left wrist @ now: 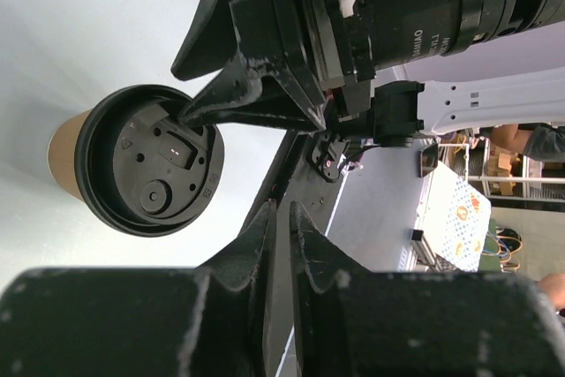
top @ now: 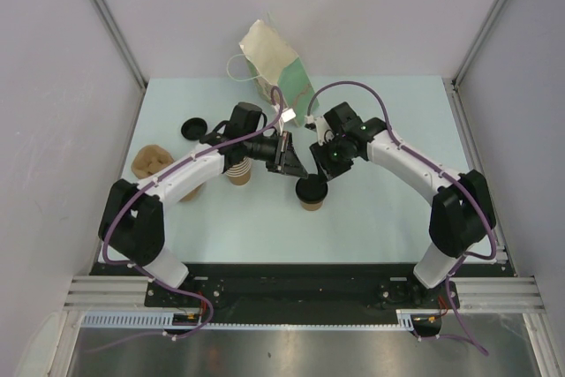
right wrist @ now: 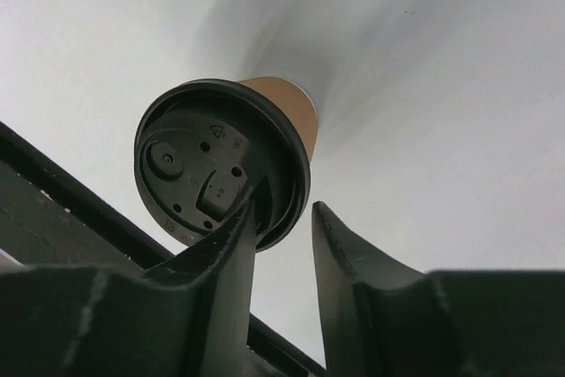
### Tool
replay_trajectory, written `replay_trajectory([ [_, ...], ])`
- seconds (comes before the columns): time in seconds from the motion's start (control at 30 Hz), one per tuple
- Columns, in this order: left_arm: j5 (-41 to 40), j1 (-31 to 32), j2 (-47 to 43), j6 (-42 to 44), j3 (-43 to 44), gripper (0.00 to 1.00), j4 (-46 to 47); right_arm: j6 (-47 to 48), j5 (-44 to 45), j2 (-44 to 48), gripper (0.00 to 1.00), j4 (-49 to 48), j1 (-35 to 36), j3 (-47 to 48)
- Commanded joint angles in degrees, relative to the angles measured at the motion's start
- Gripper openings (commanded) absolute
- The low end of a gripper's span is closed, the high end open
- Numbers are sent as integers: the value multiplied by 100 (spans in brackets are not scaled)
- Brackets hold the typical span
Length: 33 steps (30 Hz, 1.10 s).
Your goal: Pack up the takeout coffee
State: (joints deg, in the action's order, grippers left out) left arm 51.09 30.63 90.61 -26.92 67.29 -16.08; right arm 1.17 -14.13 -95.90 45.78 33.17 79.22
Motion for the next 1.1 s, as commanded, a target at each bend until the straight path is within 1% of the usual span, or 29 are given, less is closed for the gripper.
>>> replay_trajectory([
  [0.0, 24, 4, -34, 90, -5, 15, 113, 41, -195, 220, 39, 115, -91, 339],
  [0.03, 41, 4, -26, 99, -5, 14, 113, 41, -230, 299, 42, 133, -135, 374],
  [0.13, 85, 13, -17, 169, 12, 13, 122, 76, -423, 448, 45, 229, -249, 489],
  [0.23, 76, 39, 44, 248, 65, 12, 43, 68, -696, 580, 45, 265, -486, 507],
  [0.3, 103, 57, 132, 309, 161, 12, -18, 50, -1055, 686, 45, 291, -671, 507],
  [0.37, 120, 101, 220, 485, 276, 10, -185, -64, -1459, 800, 44, 265, -820, 437],
  [0.4, 207, 153, 255, 512, 355, 9, -203, -90, -1913, 827, 43, 178, -951, 375],
  [0.5, 470, 293, 422, 617, 469, 6, -194, -494, -2847, 827, 36, -112, -1128, 59],
  [0.53, 550, 329, 544, 678, 496, 5, -203, -599, -3041, 801, 32, -183, -1154, -20],
  [0.57, 621, 355, 598, 696, 522, 5, -220, -792, -3356, 775, 29, -262, -1172, -169],
  [0.63, 778, 364, 756, 801, 610, 4, -256, -942, -3526, 704, 24, -455, -1190, -284],
  [0.73, 963, 364, 906, 881, 715, 6, -308, -1101, -3632, 582, 20, -596, -1190, -372],
  [0.93, 929, 382, 1292, 881, 953, 5, -422, -1110, -3667, 362, 18, -640, -1190, -495],
  [1.07, 885, 400, 1529, 916, 1128, 5, -519, -996, -3536, 195, 17, -588, -1181, -513],
])
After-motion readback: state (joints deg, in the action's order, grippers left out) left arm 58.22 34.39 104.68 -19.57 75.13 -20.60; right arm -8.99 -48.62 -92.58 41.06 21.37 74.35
